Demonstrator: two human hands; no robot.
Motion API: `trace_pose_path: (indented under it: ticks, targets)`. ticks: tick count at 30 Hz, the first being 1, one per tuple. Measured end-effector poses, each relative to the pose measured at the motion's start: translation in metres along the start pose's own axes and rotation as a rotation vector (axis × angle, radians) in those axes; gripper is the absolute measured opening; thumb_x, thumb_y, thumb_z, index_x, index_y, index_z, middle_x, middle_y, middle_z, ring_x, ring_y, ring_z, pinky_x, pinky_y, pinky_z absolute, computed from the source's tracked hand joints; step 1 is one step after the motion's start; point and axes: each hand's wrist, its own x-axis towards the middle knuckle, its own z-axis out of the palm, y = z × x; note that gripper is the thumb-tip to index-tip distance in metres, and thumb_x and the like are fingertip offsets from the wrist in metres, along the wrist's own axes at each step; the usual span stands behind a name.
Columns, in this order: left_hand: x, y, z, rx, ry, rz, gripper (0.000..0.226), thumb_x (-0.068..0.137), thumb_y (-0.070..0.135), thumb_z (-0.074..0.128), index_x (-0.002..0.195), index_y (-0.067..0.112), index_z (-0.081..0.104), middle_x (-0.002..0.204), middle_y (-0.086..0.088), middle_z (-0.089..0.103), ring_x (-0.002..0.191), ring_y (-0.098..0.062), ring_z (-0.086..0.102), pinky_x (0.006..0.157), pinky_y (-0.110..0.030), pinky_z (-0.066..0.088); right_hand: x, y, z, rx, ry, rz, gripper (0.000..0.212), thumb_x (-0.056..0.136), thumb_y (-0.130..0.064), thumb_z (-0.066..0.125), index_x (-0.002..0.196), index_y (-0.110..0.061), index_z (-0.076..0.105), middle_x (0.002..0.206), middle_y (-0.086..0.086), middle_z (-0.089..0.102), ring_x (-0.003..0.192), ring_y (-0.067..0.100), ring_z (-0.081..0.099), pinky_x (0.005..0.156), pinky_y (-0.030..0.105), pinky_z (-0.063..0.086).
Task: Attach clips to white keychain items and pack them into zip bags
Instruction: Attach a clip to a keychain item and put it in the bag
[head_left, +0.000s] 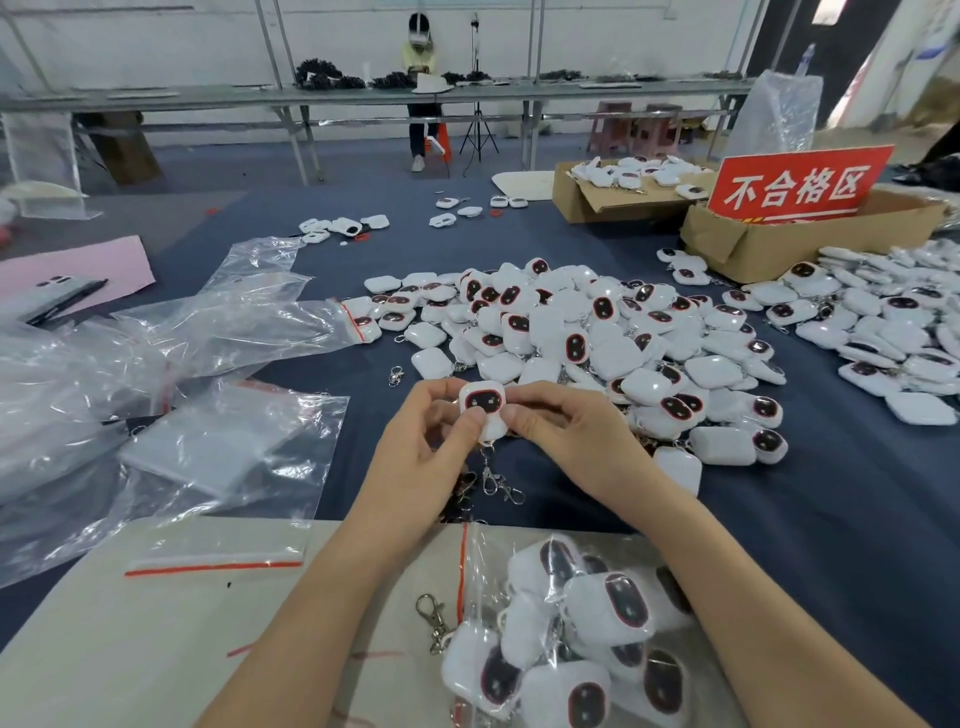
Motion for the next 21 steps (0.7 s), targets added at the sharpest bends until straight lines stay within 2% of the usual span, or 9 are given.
trace_pose_path:
  ticks: [2, 5, 7, 11, 14, 21]
  targets:
    - [0.0002, -0.0001, -0.0010, 0.017, -0.012, 0.008, 0.012, 0.098, 0.036, 0.064, 0.110, 0.036, 0.061, 0.091, 0.002, 0.073, 0.082, -0.017, 0.065, 0.076, -0.041, 0.056, -0.0003, -0.0020, 0.0032, 0.109, -0.033, 0.026, 0.022, 0.095, -0.018, 0.069, 0.096, -0.039, 0.075, 0.090, -0.011, 0.077, 0.085, 0.004, 0.073, 0.076, 0.015, 0.055]
    - [0.0011, -0.0008, -0.0026, 0.043, -0.015, 0.027, 0.011, 0.099, 0.031, 0.063, 0.110, 0.034, 0.063, 0.090, 0.006, 0.073, 0.079, -0.009, 0.065, 0.071, -0.032, 0.056, -0.0008, -0.0020, 0.0083, 0.218, -0.048, 0.082, 0.022, 0.096, -0.018, 0.067, 0.091, -0.037, 0.077, 0.082, 0.000, 0.076, 0.077, 0.013, 0.073, 0.069, 0.022, 0.059]
    - [0.0017, -0.0005, -0.0034, 0.022, -0.017, 0.020, 0.011, 0.100, 0.026, 0.063, 0.110, 0.031, 0.064, 0.087, 0.009, 0.073, 0.077, -0.005, 0.065, 0.067, -0.023, 0.056, -0.0005, -0.0003, 0.0097, 0.228, -0.052, 0.092, 0.024, 0.096, -0.019, 0.067, 0.091, -0.040, 0.078, 0.082, -0.001, 0.076, 0.078, 0.013, 0.073, 0.069, 0.024, 0.060]
    - [0.0016, 0.0009, -0.0050, 0.002, -0.012, -0.015, 0.010, 0.099, 0.022, 0.064, 0.106, 0.026, 0.069, 0.089, 0.008, 0.074, 0.074, -0.004, 0.065, 0.067, -0.018, 0.054, -0.0017, -0.0001, 0.0102, 0.238, -0.067, 0.092, 0.022, 0.092, -0.025, 0.067, 0.095, -0.044, 0.077, 0.084, -0.004, 0.076, 0.080, 0.013, 0.072, 0.071, 0.025, 0.060]
    - [0.0015, 0.0023, -0.0057, 0.006, -0.003, -0.039, 0.009, 0.098, 0.022, 0.065, 0.104, 0.023, 0.071, 0.089, 0.006, 0.075, 0.069, 0.000, 0.064, 0.063, -0.012, 0.050, -0.0021, 0.0019, 0.0092, 0.236, -0.051, 0.106, 0.018, 0.093, -0.026, 0.069, 0.096, -0.040, 0.078, 0.086, -0.004, 0.077, 0.078, 0.011, 0.071, 0.072, 0.022, 0.059]
    - [0.0032, 0.0030, -0.0062, 0.025, -0.025, -0.066, 0.010, 0.097, 0.019, 0.065, 0.105, 0.018, 0.072, 0.085, 0.005, 0.075, 0.072, 0.000, 0.064, 0.067, -0.014, 0.052, -0.0016, 0.0043, 0.0082, 0.242, -0.055, 0.144, 0.020, 0.095, -0.018, 0.068, 0.091, -0.035, 0.080, 0.085, -0.003, 0.077, 0.075, 0.012, 0.071, 0.075, 0.021, 0.059]
